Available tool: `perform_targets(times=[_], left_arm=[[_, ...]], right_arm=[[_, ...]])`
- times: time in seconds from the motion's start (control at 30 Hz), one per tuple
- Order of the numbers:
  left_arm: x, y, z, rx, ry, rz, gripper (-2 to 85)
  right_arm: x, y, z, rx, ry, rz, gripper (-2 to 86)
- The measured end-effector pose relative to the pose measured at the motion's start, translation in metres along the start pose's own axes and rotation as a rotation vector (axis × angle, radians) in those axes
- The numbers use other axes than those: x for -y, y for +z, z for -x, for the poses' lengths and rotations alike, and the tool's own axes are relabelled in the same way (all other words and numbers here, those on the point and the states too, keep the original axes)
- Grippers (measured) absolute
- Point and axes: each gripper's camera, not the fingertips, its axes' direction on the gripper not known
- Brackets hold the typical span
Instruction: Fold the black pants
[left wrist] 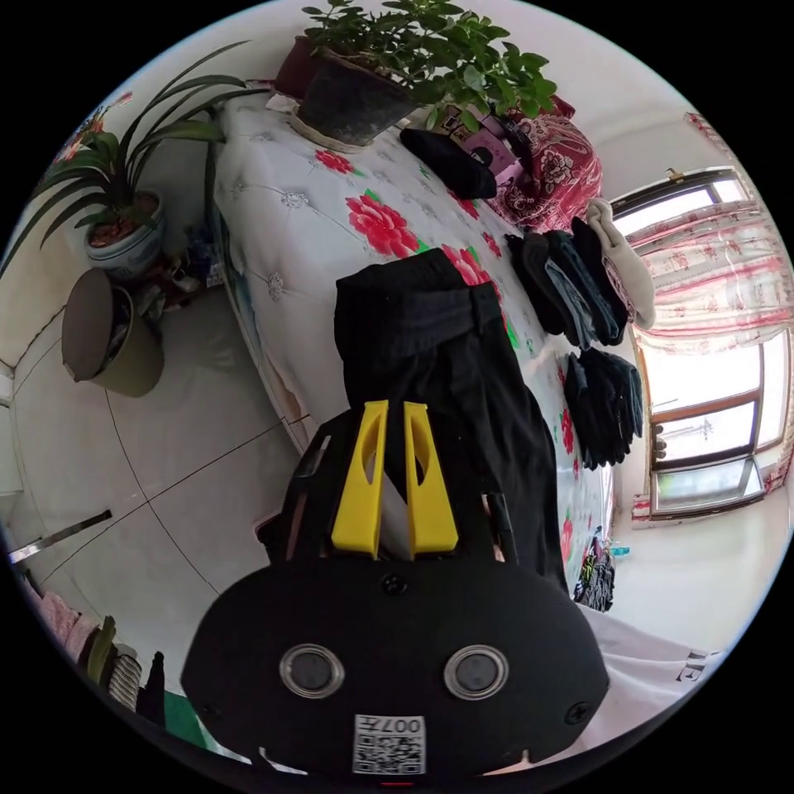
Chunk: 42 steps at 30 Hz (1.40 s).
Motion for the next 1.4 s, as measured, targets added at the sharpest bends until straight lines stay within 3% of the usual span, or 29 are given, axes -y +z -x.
perform_targets(times=[0.07, 0.13, 0.23, 0.33, 0.4, 0.5, 0.53, 0.6, 0.7, 0.73, 0.87, 1.07, 1.33, 1.4], left_arm=[[0.004, -0.016, 0.008, -0.024, -0.039, -0.019, 2.2], [0.008, -0.046, 0.013, -0.013, -0.043, -0.113, 1.3], [0.024, -0.085, 0.030, -0.041, -0.011, -0.190, 3.6], [0.047, -0.081, 0.054, -0.133, -0.036, -0.102, 8.1], [0.058, -0.066, 0.061, -0.222, -0.058, -0.063, 10.9], [0.070, -0.046, 0.058, -0.265, -0.041, -0.021, 13.0], [0.072, -0.043, 0.056, -0.261, -0.035, -0.014, 13.3], [0.083, -0.029, 0.052, -0.244, -0.013, 0.034, 13.6], [0.090, -0.023, 0.054, -0.240, -0.031, 0.043, 13.0], [0.090, -0.023, 0.056, -0.246, -0.037, 0.045, 12.8], [0.085, -0.019, 0.063, -0.297, -0.061, 0.062, 10.0], [0.070, -0.014, 0.044, -0.430, -0.038, 0.015, 4.4], [0.024, -0.034, -0.166, -0.646, 0.588, 0.077, 3.3], [-0.030, -0.035, -0.250, -0.713, 0.861, 0.144, 3.7]], right_arm=[[-0.006, 0.003, -0.018, -0.024, 0.092, -0.002, -0.3], [-0.014, 0.003, 0.001, -0.018, 0.029, -0.043, -0.3], [-0.033, 0.014, 0.081, -0.002, -0.227, -0.064, -0.3], [-0.082, 0.049, 0.187, -0.023, -0.603, 0.032, -0.2], [-0.151, 0.087, 0.259, -0.037, -0.921, 0.131, 0.0], [-0.253, 0.152, 0.302, -0.047, -1.230, 0.293, 0.4], [-0.271, 0.169, 0.303, -0.053, -1.263, 0.341, 0.6], [-0.338, 0.240, 0.290, -0.044, -1.317, 0.621, 1.2], [-0.389, 0.306, 0.259, -0.111, -1.282, 0.968, 1.3], [-0.394, 0.310, 0.255, -0.129, -1.278, 0.994, 1.2], [-0.387, 0.290, 0.245, -0.191, -1.273, 0.850, 0.2], [-0.349, 0.250, 0.208, -0.159, -1.018, 0.657, -0.3], [-0.307, 0.184, 0.173, -0.103, -0.847, 0.411, -0.3], [-0.286, 0.164, 0.162, -0.089, -0.790, 0.335, -0.2]])
